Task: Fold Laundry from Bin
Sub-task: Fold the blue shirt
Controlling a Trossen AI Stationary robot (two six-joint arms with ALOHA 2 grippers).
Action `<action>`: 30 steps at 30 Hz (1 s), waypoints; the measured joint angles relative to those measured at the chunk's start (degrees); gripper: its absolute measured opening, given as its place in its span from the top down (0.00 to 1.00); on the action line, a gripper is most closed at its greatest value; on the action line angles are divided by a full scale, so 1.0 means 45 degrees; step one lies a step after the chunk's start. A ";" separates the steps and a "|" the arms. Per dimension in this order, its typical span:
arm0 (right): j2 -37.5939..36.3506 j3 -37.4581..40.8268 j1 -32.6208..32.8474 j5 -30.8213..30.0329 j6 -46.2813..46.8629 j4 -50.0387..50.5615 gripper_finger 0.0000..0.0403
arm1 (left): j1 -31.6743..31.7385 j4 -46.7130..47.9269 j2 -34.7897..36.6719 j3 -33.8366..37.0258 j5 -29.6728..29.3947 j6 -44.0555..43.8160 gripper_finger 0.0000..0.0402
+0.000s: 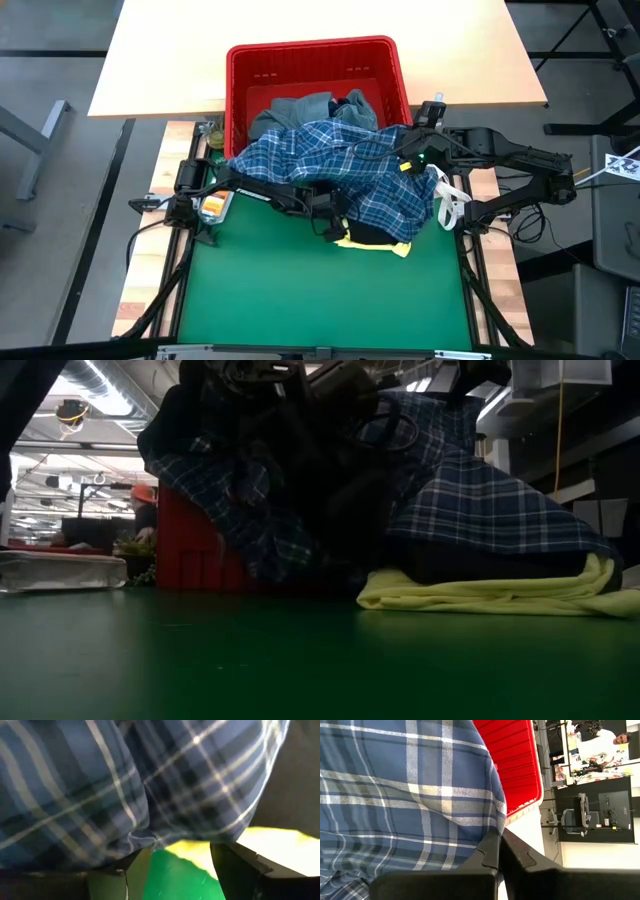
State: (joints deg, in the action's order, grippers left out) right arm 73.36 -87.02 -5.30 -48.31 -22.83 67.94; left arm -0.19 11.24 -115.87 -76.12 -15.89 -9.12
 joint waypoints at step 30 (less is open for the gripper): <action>-0.0005 0.0000 0.0018 0.4595 0.0071 0.1601 0.99 | -0.2966 0.5342 0.5105 -0.0209 0.1413 -0.2869 1.00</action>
State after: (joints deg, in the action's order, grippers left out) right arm 73.34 -87.02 -5.22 -27.64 -22.51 75.15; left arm -13.53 35.27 -92.90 -77.06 -9.53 -22.03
